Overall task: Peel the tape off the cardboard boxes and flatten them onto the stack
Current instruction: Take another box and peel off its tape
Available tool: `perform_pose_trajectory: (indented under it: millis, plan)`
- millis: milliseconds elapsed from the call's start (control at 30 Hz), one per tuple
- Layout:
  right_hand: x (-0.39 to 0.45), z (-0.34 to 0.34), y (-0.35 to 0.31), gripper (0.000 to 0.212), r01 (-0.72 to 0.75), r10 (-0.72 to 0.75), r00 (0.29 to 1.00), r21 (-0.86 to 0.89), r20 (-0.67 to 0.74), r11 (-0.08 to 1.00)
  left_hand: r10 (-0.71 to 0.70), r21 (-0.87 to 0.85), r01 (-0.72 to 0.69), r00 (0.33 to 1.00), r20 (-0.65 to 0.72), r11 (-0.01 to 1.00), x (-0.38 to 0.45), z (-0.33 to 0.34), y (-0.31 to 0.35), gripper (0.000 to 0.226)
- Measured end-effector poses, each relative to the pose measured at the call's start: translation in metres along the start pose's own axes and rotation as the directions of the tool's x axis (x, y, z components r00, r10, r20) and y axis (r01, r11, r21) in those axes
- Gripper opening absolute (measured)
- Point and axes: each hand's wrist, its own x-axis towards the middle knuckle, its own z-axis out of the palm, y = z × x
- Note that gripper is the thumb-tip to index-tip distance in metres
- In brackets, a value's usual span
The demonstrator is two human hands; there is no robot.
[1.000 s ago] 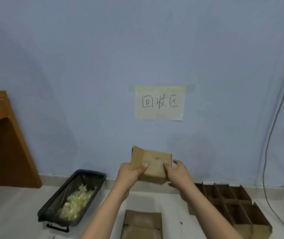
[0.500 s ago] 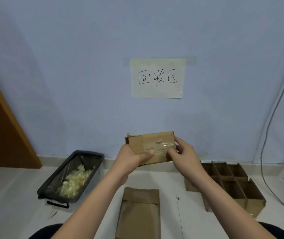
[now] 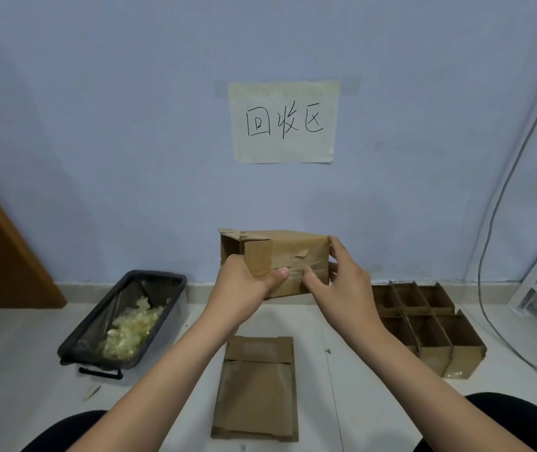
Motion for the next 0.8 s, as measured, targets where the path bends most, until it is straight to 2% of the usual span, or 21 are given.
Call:
perform_pose_trajectory:
  millis: [67,100,233,567,633,733,767,800]
  plan:
    - [-0.001,0.002,-0.001,0.042,0.000,0.000,1.000,-0.005,0.001,1.000,-0.012,-0.004,0.012,1.000,0.003,1.000,0.000,0.000,-0.001,0.042]
    - [-0.002,0.003,-0.001,0.040,-0.003,0.003,1.000,-0.006,0.003,1.000,-0.014,-0.005,0.014,1.000,0.007,1.000,-0.001,0.000,-0.002,0.042]
    - [-0.002,0.006,0.001,0.047,-0.046,0.046,0.999,0.004,0.006,0.999,-0.001,-0.015,0.001,1.000,0.003,1.000,-0.004,0.006,-0.001,0.016]
    - [0.000,0.007,0.003,0.058,-0.048,0.046,0.999,-0.132,-0.019,0.990,-0.026,-0.021,0.027,1.000,0.015,0.999,-0.007,0.010,0.001,0.009]
    - [0.000,0.007,0.003,0.057,-0.037,0.033,0.999,-0.169,-0.026,0.985,-0.036,-0.010,0.036,0.999,0.010,0.999,-0.006,0.011,0.001,0.018]
    - [0.002,0.001,0.001,0.059,-0.021,0.008,0.998,-0.209,-0.062,0.978,-0.042,-0.033,0.043,0.999,0.023,0.999,-0.005,0.009,0.000,0.067]
    - [0.002,-0.001,0.000,0.055,-0.016,0.002,0.997,-0.180,-0.079,0.984,-0.039,-0.047,0.040,0.999,0.030,0.998,-0.004,0.008,-0.001,0.073]
    - [0.002,-0.003,-0.001,0.050,-0.006,-0.008,0.995,-0.131,-0.102,0.991,-0.035,-0.071,0.037,0.999,0.030,0.997,-0.003,0.008,0.000,0.066]
